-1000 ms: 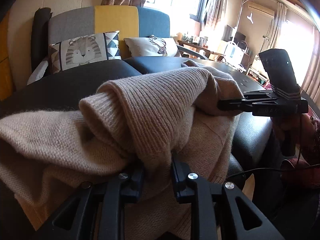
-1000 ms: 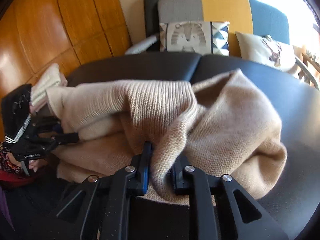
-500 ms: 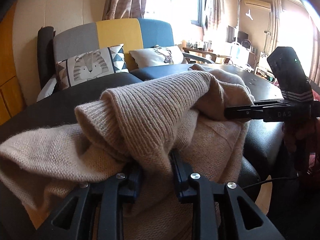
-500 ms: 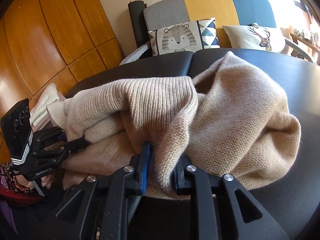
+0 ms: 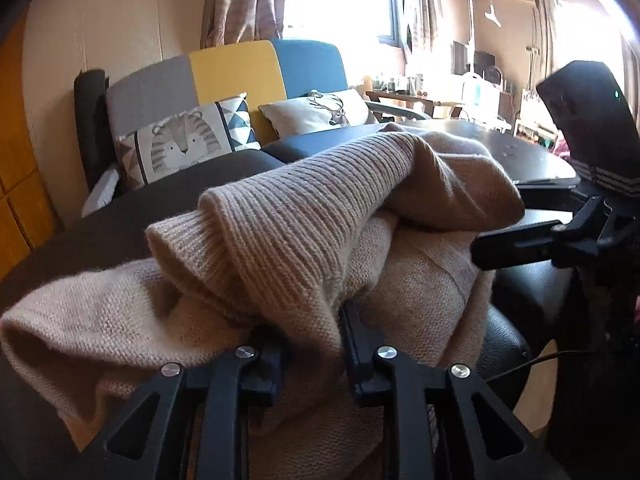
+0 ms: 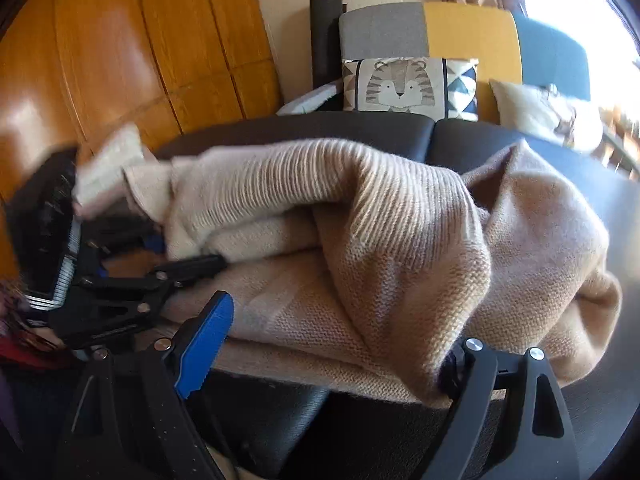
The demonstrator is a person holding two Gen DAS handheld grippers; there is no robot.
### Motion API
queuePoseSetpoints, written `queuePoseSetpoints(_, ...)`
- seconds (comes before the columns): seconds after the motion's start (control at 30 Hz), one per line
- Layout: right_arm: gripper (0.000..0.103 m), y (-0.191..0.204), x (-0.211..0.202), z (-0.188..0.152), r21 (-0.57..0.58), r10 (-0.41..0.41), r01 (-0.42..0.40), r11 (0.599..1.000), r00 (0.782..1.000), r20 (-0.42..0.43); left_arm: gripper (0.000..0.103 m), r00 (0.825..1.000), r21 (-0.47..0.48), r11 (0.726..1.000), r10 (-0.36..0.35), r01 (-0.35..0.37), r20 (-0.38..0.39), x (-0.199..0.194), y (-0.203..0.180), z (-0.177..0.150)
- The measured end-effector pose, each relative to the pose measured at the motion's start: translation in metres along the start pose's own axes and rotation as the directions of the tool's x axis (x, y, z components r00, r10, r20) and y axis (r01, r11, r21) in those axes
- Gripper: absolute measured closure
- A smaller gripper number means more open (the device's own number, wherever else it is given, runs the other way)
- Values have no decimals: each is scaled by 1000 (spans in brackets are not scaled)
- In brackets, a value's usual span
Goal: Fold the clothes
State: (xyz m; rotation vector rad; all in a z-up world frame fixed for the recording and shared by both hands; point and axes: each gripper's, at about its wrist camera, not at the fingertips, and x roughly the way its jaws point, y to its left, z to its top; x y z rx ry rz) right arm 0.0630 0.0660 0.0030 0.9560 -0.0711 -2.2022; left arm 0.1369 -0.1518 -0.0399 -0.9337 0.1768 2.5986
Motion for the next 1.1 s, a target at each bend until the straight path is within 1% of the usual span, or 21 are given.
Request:
queuePoseSetpoints(0.03, 16, -8, -5, 3, 53, 34, -35, 998, 999, 5, 86, 1000, -21, 1000, -21, 21, -6, 0, 5, 1)
queuePoseSetpoints(0.07, 30, -17, -10, 5, 106, 68, -69, 992, 998, 13, 88, 999, -27, 999, -30, 30, -10, 0, 7, 2)
queuePoseSetpoints(0.1, 40, -24, -10, 5, 139, 62, -61, 988, 998, -3, 88, 999, -22, 999, -33, 33, -15, 1, 7, 3)
queuePoseSetpoints(0.13, 66, -31, -9, 5, 169, 50, -45, 985, 999, -23, 90, 999, -6, 1000, -28, 28, -19, 2, 5, 4)
queuePoseSetpoints(0.17, 90, -37, -7, 2, 187, 23, -14, 982, 999, -45, 91, 999, 5, 1000, -27, 27, -19, 1, 3, 6)
queuePoseSetpoints(0.23, 92, -48, -7, -2, 239, 22, -10, 971, 999, -47, 93, 999, 4, 999, -35, 35, -6, -2, 0, 11)
queuePoseSetpoints(0.27, 92, -51, -8, -2, 267, 34, -23, 963, 999, -37, 93, 999, -8, 999, -40, 40, 7, -5, 0, 14)
queuePoseSetpoints(0.33, 93, -45, -10, 2, 241, -9, 15, 970, 1000, -26, 94, 998, -28, 999, -40, 41, 51, -16, 2, 25)
queuePoseSetpoints(0.4, 93, -33, -19, 15, 178, -60, 55, 982, 998, 21, 94, 993, -41, 999, -28, 33, 113, -29, 6, 41)
queuePoseSetpoints(0.5, 93, -16, -41, 41, 113, -96, 82, 990, 987, 126, 94, 976, -63, 998, 0, 14, 216, -50, 17, 72)
queuePoseSetpoints(0.6, 93, -2, -66, 69, 67, -114, 101, 993, 965, 236, 94, 950, -81, 997, 14, 12, 312, -70, 28, 102)
queuePoseSetpoints(0.67, 93, 7, -83, 88, 38, -122, 116, 993, 944, 308, 94, 927, -75, 997, 17, 12, 374, -85, 31, 120)
queuePoseSetpoints(0.77, 93, 21, -108, 115, -3, -129, 142, 990, 902, 413, 95, 888, -59, 998, 20, 9, 459, -107, 33, 146)
queuePoseSetpoints(0.87, 94, 35, -134, 143, -41, -128, 173, 984, 849, 513, 95, 848, -50, 999, 17, 12, 529, -130, 36, 170)
queuePoseSetpoints(0.97, 94, 47, -159, 164, -59, -119, 190, 980, 797, 593, 95, 810, -51, 998, 12, 23, 586, -151, 42, 191)
queuePoseSetpoints(1.1, 94, 66, -183, 197, -81, -109, 223, 971, 726, 679, 95, 747, -36, 999, 26, -3, 665, -181, 44, 218)
